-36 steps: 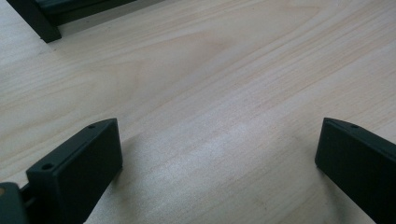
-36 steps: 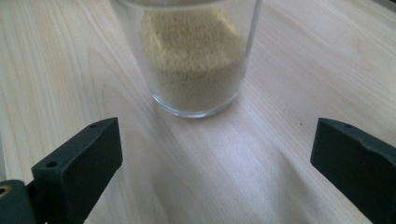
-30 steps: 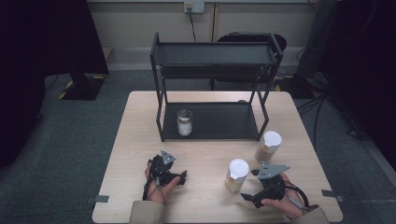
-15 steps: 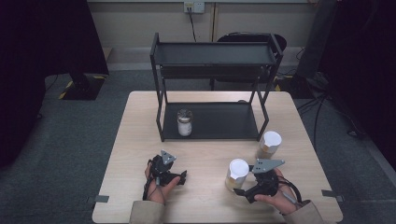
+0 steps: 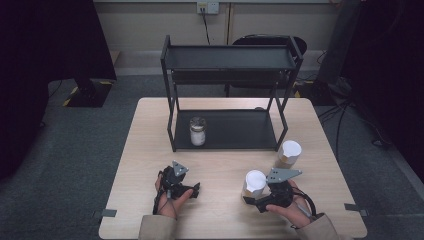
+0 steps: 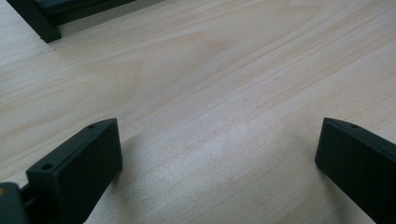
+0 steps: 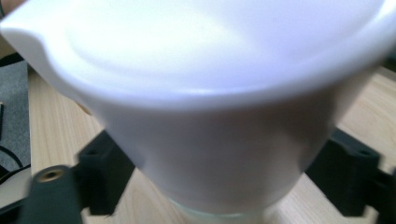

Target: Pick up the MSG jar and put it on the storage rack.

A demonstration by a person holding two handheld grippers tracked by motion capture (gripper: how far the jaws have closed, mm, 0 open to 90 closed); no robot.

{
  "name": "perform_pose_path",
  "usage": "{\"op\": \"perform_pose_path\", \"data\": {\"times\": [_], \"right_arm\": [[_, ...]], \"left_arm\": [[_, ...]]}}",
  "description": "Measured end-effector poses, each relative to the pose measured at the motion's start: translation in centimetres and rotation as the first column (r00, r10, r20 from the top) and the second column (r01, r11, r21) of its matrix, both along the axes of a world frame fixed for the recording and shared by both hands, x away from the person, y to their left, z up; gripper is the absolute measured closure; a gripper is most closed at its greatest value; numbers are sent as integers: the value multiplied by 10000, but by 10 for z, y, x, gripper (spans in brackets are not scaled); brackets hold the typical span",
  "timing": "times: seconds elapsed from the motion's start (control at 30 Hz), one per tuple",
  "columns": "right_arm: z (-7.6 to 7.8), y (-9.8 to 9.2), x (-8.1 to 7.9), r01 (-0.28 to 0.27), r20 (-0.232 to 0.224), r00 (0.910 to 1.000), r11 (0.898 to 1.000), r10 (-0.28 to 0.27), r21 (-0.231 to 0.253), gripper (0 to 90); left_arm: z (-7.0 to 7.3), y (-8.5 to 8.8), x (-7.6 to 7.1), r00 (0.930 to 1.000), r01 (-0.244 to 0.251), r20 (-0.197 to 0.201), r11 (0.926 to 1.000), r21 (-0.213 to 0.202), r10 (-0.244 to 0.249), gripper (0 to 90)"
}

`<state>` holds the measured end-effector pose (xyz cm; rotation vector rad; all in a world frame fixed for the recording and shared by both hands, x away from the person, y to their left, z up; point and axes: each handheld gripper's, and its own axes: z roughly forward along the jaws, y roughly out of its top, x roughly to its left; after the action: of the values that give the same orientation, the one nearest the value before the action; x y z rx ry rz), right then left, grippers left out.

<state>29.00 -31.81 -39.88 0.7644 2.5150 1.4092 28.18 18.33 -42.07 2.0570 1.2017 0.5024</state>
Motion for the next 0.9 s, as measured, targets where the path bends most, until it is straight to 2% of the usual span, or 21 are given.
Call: {"op": "perform_pose_path", "data": {"times": [0.2, 0.43, 0.67, 0.9], "right_arm": [[-5, 0, -3, 106, 219, 9997, 9998, -109, 167, 267], [-10, -2, -6, 180, 392, 9990, 9993, -193, 343, 278], [-10, 1, -12, 367, 674, 9970, 9990, -384, 259, 294], [-8, 4, -12, 502, 769, 9957, 9984, -520, 243, 299]], "left_arm": [[0, 0, 0, 10000, 0, -1, 10000, 1, 0, 1], [0, 0, 0, 10000, 0, -1, 10000, 0, 0, 0], [0, 0, 0, 10000, 1, -3, 10000, 1, -1, 1], [0, 0, 0, 10000, 1, -3, 10000, 4, -1, 1]]}}
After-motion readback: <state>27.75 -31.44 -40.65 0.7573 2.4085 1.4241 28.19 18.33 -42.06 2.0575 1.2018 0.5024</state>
